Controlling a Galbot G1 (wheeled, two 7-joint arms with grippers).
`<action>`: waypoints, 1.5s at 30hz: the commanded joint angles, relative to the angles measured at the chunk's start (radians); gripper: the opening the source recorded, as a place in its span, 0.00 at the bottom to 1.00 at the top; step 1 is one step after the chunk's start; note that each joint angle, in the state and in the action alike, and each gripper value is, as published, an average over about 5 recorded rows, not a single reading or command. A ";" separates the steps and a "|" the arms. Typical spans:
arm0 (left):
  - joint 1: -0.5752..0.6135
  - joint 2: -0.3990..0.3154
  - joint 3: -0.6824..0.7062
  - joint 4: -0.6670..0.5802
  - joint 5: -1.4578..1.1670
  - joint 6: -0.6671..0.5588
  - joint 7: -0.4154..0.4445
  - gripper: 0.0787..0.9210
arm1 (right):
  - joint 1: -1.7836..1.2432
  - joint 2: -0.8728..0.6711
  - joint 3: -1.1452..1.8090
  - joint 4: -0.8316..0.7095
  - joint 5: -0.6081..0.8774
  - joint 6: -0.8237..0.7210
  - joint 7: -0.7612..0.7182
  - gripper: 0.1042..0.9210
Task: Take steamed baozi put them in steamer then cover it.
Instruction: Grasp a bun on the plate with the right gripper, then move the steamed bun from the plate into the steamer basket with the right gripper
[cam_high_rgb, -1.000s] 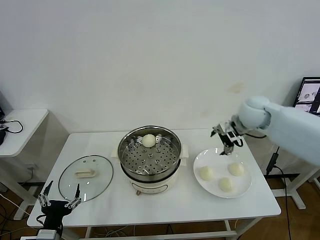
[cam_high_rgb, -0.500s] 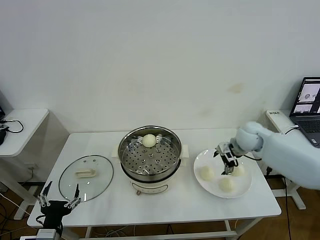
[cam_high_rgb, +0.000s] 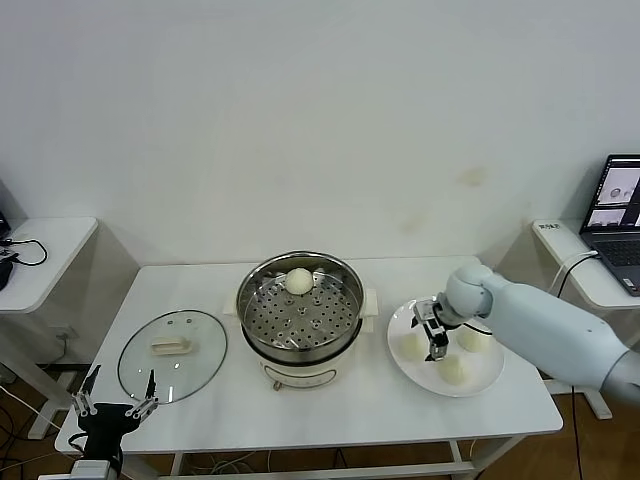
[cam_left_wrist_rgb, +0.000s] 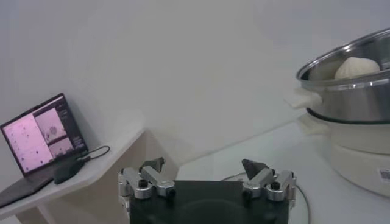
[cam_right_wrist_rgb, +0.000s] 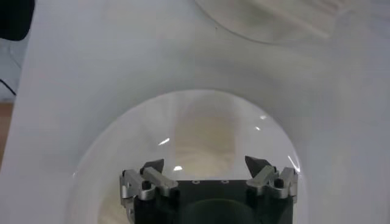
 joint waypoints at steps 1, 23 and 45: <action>-0.003 0.000 0.001 0.003 0.002 0.000 -0.001 0.88 | -0.037 0.062 0.024 -0.073 -0.022 0.000 0.006 0.88; -0.007 0.006 0.007 -0.003 0.005 0.000 -0.002 0.88 | 0.128 -0.046 -0.013 0.033 0.049 -0.027 -0.089 0.63; -0.030 0.027 0.006 -0.016 -0.002 0.003 0.001 0.88 | 0.692 0.061 -0.281 0.227 0.485 -0.215 0.009 0.65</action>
